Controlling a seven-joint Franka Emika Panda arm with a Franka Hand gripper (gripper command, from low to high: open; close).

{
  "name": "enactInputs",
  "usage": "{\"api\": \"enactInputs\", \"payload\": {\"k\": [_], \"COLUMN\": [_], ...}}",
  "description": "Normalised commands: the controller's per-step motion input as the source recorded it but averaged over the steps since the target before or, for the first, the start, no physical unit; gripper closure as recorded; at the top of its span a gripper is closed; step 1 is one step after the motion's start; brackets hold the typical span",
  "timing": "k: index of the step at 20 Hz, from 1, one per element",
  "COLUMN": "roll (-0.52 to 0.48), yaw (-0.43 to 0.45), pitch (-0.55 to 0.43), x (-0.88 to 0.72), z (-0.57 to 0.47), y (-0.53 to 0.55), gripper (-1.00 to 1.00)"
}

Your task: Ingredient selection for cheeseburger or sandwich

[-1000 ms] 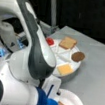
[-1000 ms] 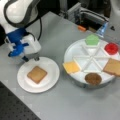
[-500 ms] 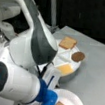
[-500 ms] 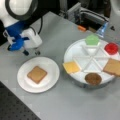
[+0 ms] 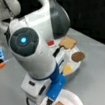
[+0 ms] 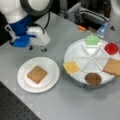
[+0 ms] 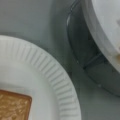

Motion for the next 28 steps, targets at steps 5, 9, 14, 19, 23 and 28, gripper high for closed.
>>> {"api": "enactInputs", "payload": {"k": [5, 9, 14, 19, 23, 28], "roll": [-0.412, -0.38, -0.329, -0.282, -0.231, -0.198], "yaw": [-0.053, -0.083, -0.076, -0.055, -0.025, -0.052], "pitch": [-0.119, -0.123, -0.125, -0.157, -0.17, -0.172], "x": [-0.63, -0.66, -0.59, -0.48, -0.37, -0.29], "z": [0.11, -0.01, -0.05, -0.1, -0.16, -0.19], "y": [0.5, 0.6, 0.55, 0.42, 0.25, 0.16], "gripper": [-1.0, -1.0, -1.0, -1.0, -1.0, -1.0]}}
